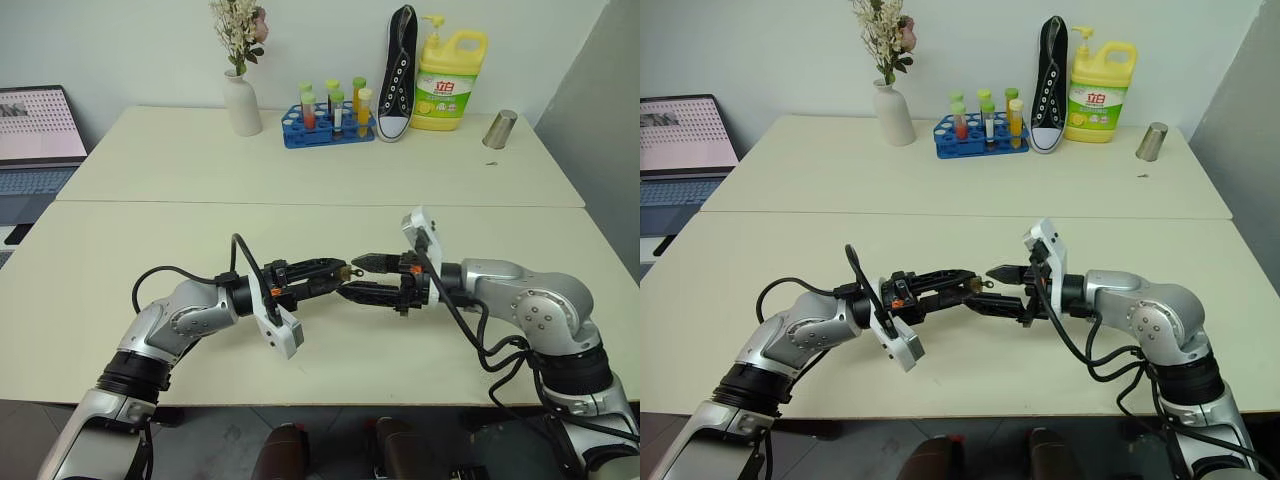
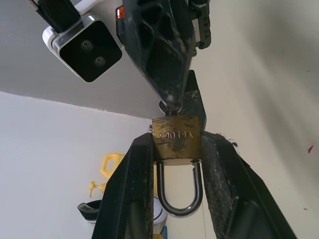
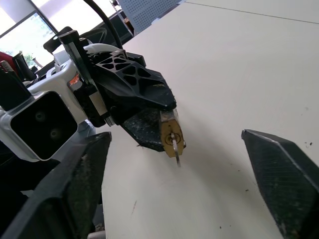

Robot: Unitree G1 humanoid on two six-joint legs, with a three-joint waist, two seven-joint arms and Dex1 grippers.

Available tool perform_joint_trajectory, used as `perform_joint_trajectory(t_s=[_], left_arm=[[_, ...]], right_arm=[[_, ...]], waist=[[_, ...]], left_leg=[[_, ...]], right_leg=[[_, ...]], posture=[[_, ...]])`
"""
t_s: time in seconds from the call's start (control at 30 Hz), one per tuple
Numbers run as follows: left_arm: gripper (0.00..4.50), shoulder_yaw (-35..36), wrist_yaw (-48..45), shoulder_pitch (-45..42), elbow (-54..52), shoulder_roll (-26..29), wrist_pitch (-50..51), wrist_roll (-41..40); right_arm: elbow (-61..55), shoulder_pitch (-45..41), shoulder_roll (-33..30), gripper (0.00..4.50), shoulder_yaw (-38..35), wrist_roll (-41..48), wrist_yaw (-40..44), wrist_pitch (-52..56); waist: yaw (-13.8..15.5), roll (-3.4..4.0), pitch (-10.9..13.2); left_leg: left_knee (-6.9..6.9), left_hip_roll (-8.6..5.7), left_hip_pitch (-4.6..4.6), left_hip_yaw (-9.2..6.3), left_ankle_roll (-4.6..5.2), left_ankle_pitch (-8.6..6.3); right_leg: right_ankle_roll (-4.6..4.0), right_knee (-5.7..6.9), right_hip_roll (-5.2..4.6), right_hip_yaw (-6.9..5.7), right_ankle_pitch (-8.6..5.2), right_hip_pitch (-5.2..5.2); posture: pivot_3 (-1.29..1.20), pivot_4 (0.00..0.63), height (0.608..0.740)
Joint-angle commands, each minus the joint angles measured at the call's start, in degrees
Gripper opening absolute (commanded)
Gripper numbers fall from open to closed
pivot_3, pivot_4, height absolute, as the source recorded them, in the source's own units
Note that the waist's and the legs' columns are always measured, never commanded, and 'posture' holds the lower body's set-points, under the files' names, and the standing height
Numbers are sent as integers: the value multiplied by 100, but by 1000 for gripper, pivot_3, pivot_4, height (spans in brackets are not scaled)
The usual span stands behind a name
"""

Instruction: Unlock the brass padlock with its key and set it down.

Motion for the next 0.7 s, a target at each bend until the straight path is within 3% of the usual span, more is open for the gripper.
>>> perform_joint_trajectory(t_s=[0.03,0.3,0.6,0.7], left_arm=[[953,11,30,-37,-224,11,0,-141],[953,-6,19,-23,-224,13,-5,-173],[953,-123,-220,51,-255,127,117,-377],[2014,-202,-437,148,-247,185,327,-681]], right_arm=[[-103,-143,61,2881,-16,-42,145,-127],[-103,-135,162,148,-51,-106,204,-109],[-160,-114,235,118,-36,-155,268,-133],[-170,-96,252,118,-44,-173,268,-165]], waist=[[0,0,0],[1,0,0],[0,0,0],[-2,0,0]], left_leg=[[0,1,0,-1,0,0],[0,0,0,-1,0,0],[0,1,0,-2,0,0],[0,1,0,-1,0,0]], right_leg=[[0,0,0,0,0,0],[0,1,0,-1,0,0],[0,1,0,-1,0,0],[0,1,0,0,0,0]], posture=[[0,150,740],[0,150,740],[0,150,740],[0,150,740]])
